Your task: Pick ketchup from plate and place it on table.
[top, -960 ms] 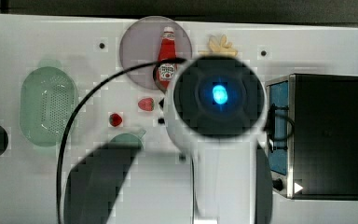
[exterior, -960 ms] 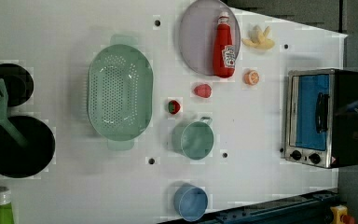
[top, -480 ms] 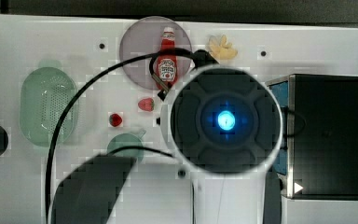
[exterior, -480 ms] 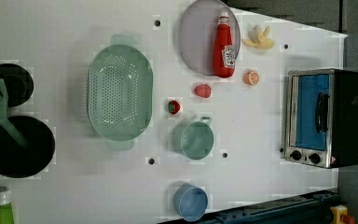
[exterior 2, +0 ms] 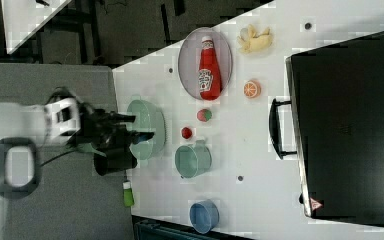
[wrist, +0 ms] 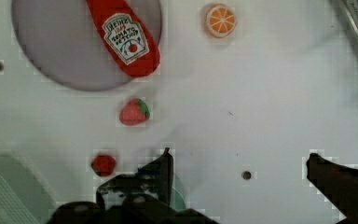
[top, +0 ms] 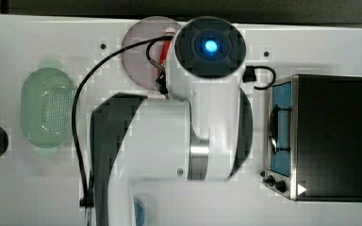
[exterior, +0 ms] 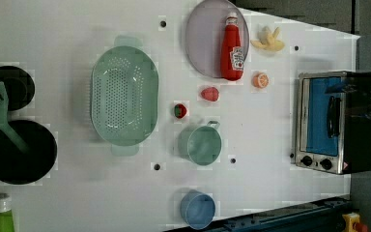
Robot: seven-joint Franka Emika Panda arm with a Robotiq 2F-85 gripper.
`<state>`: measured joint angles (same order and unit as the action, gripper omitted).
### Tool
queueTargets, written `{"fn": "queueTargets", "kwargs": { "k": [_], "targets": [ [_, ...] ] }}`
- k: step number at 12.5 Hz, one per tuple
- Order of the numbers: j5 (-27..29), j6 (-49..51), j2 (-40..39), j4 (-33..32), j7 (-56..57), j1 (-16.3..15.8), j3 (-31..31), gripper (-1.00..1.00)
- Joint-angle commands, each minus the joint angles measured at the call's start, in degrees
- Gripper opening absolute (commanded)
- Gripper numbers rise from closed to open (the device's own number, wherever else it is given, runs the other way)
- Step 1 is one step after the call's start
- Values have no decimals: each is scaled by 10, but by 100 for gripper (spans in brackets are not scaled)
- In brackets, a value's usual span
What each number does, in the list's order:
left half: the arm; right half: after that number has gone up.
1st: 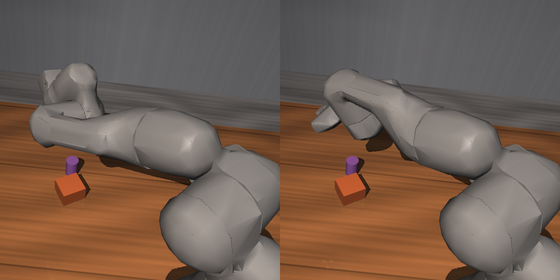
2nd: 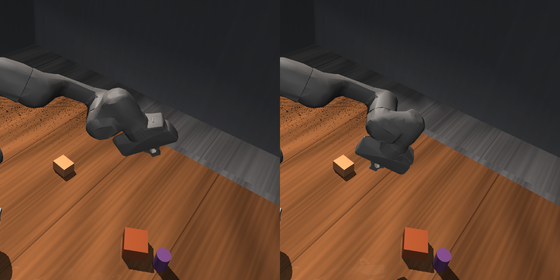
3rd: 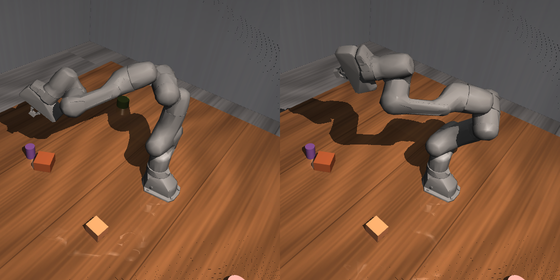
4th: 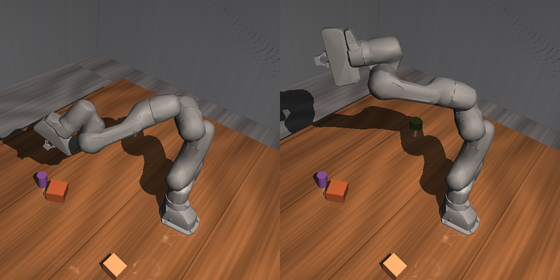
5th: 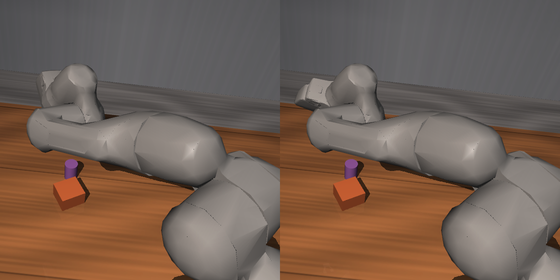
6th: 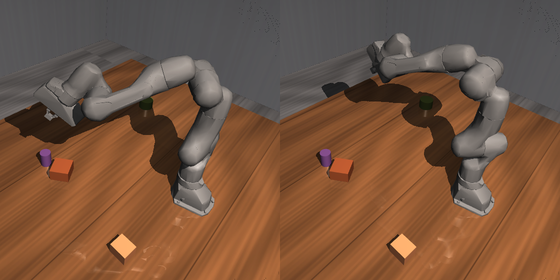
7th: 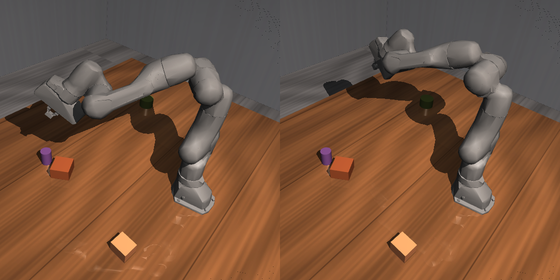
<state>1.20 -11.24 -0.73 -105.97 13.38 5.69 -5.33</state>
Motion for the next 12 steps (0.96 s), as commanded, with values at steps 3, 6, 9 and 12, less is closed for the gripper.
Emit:
{"fn": "queueTargets", "kwargs": {
  "k": [3, 6, 9, 12],
  "targets": [
    [1, -52, -70, 8, 67, -7, -19, 100],
    [1, -100, -125, 19, 81, -14, -26, 100],
    [-5, -158, -176, 26, 137, -19, -27, 100],
    [-20, -213, -220, 27, 193, -20, -26, 100]
  ]
}}
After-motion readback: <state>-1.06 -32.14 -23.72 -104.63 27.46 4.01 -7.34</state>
